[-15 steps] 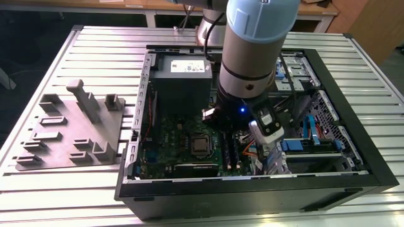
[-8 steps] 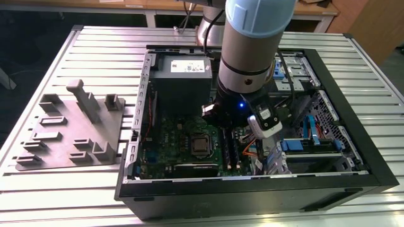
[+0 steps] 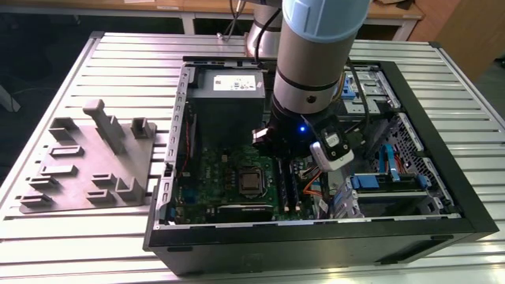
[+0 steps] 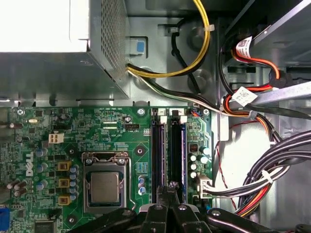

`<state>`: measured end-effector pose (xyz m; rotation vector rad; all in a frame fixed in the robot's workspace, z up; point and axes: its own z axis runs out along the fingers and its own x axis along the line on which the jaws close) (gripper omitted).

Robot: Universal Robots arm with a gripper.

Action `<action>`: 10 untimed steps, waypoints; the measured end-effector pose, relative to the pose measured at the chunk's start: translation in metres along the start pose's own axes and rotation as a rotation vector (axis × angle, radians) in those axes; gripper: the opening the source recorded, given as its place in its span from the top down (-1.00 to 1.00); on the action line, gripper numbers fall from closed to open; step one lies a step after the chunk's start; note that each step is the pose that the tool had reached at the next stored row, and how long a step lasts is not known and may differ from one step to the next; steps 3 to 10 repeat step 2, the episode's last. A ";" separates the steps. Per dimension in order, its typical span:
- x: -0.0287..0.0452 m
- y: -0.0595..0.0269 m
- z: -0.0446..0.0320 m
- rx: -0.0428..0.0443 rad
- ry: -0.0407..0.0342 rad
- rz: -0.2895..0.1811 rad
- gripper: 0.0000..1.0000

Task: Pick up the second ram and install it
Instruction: 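Press down the second ram until it locks into place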

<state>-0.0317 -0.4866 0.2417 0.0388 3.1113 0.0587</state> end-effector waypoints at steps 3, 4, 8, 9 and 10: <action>0.0000 0.0000 0.0000 -0.0001 0.0000 0.000 0.80; 0.0000 0.0000 0.0000 -0.0001 0.0000 0.000 0.80; 0.0000 0.0000 0.0000 -0.0001 0.0000 0.000 0.80; 0.0000 0.0000 0.0000 -0.0001 0.0000 0.000 0.80; 0.0000 0.0000 0.0000 -0.0001 0.0000 0.000 0.80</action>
